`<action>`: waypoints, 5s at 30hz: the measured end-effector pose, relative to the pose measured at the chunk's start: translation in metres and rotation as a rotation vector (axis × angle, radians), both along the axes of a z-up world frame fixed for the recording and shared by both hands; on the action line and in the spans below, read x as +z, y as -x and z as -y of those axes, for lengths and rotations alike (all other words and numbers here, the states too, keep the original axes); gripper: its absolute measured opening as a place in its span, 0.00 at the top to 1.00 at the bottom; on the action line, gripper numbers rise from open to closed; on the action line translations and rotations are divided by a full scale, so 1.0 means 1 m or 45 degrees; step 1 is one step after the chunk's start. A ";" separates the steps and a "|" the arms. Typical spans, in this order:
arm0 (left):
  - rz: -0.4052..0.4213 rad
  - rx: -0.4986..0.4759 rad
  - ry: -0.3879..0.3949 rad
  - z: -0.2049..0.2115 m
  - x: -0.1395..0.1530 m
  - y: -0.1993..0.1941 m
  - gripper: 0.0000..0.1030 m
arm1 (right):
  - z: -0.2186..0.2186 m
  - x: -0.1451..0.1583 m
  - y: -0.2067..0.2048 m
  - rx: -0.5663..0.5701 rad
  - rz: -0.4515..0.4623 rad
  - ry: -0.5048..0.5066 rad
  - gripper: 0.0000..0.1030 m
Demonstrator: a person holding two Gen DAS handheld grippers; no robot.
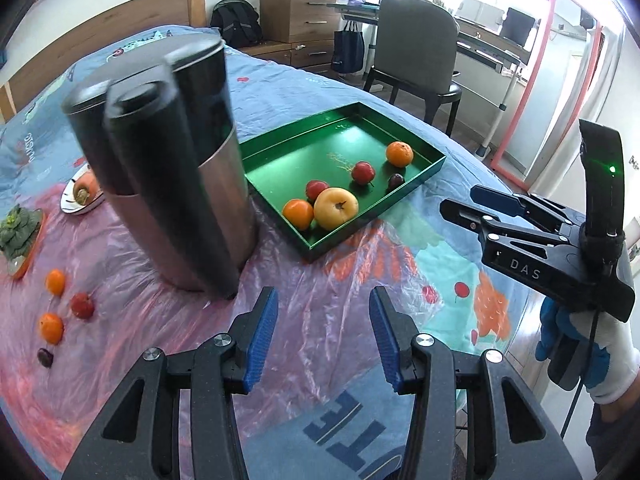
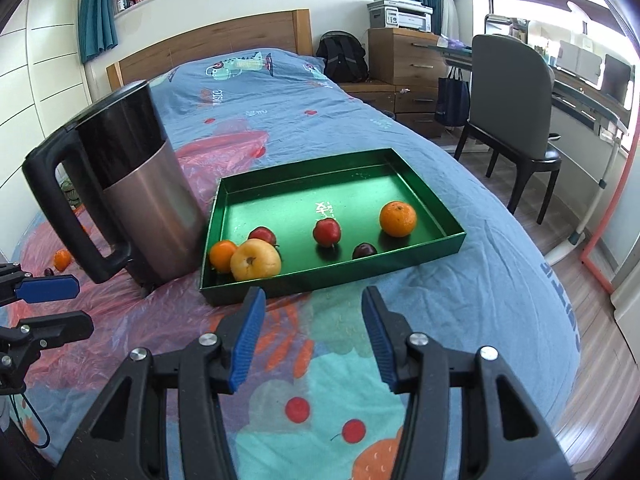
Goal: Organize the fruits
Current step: 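Move both open tools back over the remaining fruits, then grasp the last red plum with the right tool while the left tool grasps the dark plum, then carry the red plum and dark plum over the green tray with both tools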
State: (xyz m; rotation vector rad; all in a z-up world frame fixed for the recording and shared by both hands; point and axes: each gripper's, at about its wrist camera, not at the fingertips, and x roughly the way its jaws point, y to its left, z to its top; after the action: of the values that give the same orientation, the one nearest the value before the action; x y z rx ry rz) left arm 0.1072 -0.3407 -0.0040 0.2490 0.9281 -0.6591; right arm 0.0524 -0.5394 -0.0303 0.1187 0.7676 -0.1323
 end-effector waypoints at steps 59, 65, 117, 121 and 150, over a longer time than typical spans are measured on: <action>-0.130 0.751 0.068 -0.355 -0.134 -0.140 0.55 | -0.378 -0.089 -0.192 0.657 -0.201 -0.052 0.39; -0.133 0.740 0.081 -0.354 -0.141 -0.149 0.57 | -0.379 -0.098 -0.208 0.646 -0.210 -0.056 0.39; 0.034 0.655 0.186 -0.350 -0.040 -0.064 0.76 | -0.363 -0.018 -0.109 0.706 -0.119 -0.142 0.71; 0.065 0.616 0.211 -0.339 -0.020 -0.040 0.76 | -0.348 -0.003 -0.076 0.689 -0.103 -0.131 0.71; 0.068 0.096 0.266 -0.106 0.052 0.032 0.76 | -0.103 0.025 0.029 0.138 0.045 -0.171 0.71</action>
State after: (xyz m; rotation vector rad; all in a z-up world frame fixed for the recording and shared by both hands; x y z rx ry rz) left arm 0.0750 -0.2344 0.0480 0.0457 0.8066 -0.6710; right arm 0.0232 -0.4367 -0.0050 0.2061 0.7457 0.0242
